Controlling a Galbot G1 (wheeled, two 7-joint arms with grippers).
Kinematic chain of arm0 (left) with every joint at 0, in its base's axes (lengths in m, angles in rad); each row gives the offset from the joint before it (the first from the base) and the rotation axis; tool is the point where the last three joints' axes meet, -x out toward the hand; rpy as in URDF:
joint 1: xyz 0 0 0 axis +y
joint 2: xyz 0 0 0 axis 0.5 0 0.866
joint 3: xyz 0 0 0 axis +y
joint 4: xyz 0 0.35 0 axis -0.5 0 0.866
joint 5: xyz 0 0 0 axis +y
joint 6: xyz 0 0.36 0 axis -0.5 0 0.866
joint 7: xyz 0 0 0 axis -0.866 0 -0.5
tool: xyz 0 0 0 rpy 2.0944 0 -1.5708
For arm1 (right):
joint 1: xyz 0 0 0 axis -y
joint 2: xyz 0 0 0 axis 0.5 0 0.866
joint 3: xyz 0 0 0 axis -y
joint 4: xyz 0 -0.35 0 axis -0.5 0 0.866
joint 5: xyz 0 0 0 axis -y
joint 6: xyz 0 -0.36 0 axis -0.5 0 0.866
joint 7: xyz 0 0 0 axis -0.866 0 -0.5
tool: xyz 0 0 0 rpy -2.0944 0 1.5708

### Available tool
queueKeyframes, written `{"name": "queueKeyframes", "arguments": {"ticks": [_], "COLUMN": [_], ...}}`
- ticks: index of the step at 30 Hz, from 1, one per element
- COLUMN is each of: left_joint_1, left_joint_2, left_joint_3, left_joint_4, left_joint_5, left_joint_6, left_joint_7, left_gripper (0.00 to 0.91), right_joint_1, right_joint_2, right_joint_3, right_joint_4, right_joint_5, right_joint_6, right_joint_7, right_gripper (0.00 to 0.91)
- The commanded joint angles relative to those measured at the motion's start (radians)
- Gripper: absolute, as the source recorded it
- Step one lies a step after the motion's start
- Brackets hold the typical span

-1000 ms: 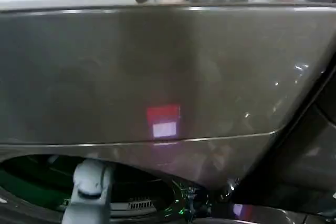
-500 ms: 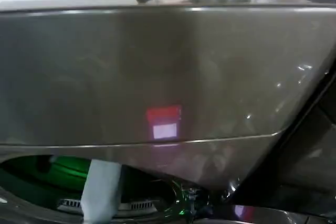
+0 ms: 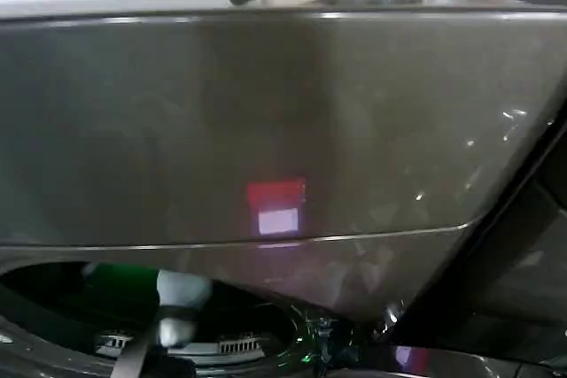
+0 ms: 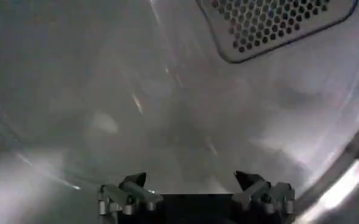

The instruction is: Grasp the clothes from the dryer.

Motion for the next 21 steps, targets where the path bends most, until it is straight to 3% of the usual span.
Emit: {"name": "queueKeyframes", "arguments": {"ticks": [1, 3, 12, 21], "left_joint_1": [-0.044, -0.051, -0.100, -0.132], "left_joint_2": [0.003, 0.010, 0.021, 0.036], "left_joint_3": [-0.013, -0.014, -0.042, -0.045], "left_joint_4": [0.025, 0.013, 0.034, 0.073], "left_joint_5": [0.960, 0.974, 0.831, 0.716], "left_joint_6": [-0.347, -0.401, -0.424, -0.518], "left_joint_7": [0.374, 0.437, 0.714, 0.897], "left_gripper": [0.907, 0.907, 0.907, 0.907], "right_joint_1": [0.000, -0.001, 0.001, -0.002], "right_joint_2": [0.002, 0.003, -0.002, -0.001], "right_joint_3": [-0.002, -0.002, -0.002, -0.001], "right_joint_4": [-0.003, -0.003, -0.012, -0.018], "right_joint_5": [0.000, 0.000, 0.000, 0.000], "right_joint_6": [0.001, 0.002, 0.003, 0.007], "right_joint_7": [-0.001, -0.001, 0.000, 0.000], "right_gripper": [0.907, 0.907, 0.907, 0.907]}}
